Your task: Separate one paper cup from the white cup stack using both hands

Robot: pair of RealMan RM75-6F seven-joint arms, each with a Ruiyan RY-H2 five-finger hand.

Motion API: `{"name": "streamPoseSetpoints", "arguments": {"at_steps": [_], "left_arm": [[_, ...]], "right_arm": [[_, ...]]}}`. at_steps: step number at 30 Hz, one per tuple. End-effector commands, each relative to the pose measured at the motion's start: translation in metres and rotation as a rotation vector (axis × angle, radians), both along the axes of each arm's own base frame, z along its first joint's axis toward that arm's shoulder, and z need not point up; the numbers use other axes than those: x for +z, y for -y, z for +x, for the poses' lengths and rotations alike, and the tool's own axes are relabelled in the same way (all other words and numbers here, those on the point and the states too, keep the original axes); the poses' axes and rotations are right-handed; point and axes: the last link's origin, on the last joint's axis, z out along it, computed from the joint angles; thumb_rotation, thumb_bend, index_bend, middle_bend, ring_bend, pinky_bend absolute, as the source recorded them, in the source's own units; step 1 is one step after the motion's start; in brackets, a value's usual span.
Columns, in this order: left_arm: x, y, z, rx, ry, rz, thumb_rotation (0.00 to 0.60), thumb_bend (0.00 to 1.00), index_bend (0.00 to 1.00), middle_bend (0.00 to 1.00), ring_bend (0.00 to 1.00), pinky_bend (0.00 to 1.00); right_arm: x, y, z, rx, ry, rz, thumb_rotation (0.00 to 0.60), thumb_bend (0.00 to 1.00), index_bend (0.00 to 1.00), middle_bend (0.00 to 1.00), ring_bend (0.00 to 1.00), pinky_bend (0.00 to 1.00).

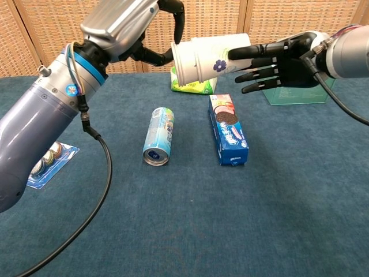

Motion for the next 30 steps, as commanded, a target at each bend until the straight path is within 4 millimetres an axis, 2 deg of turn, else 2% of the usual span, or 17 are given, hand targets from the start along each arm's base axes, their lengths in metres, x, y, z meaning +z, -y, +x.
{"name": "streamPoseSetpoints", "arguments": {"at_steps": [1, 8, 17, 21, 25, 30], "left_arm": [[0.006, -0.001, -0.007, 0.001, 0.003, 0.018, 0.6, 0.42, 0.67, 0.0, 0.0, 0.0], [0.026, -0.005, -0.03, 0.024, 0.028, 0.066, 0.6, 0.42, 0.67, 0.0, 0.0, 0.0], [0.062, -0.005, -0.074, 0.051, -0.009, 0.08, 0.6, 0.42, 0.67, 0.0, 0.0, 0.0], [0.083, -0.008, -0.103, 0.177, -0.125, -0.071, 0.6, 0.42, 0.67, 0.0, 0.0, 0.0], [0.111, -0.005, -0.113, 0.3, -0.252, -0.174, 0.6, 0.44, 0.69, 0.0, 0.0, 0.0], [0.124, -0.002, -0.123, 0.465, -0.45, -0.315, 0.6, 0.48, 0.71, 0.0, 0.0, 0.0]], "right_arm": [[0.007, 0.002, -0.005, -0.01, -0.001, -0.013, 0.6, 0.43, 0.56, 0.6, 0.48, 0.51], [0.023, 0.007, -0.023, -0.043, -0.013, -0.045, 0.6, 0.44, 0.56, 0.6, 0.48, 0.51], [0.041, 0.009, -0.052, -0.052, -0.093, -0.095, 0.6, 0.44, 0.56, 0.61, 0.48, 0.51], [0.046, 0.005, -0.075, 0.031, -0.321, -0.177, 0.6, 0.44, 0.56, 0.61, 0.48, 0.51], [0.049, 0.0, -0.094, 0.115, -0.538, -0.26, 0.6, 0.44, 0.56, 0.61, 0.48, 0.51], [0.046, -0.005, -0.115, 0.222, -0.775, -0.352, 0.6, 0.44, 0.57, 0.61, 0.48, 0.51]]}}
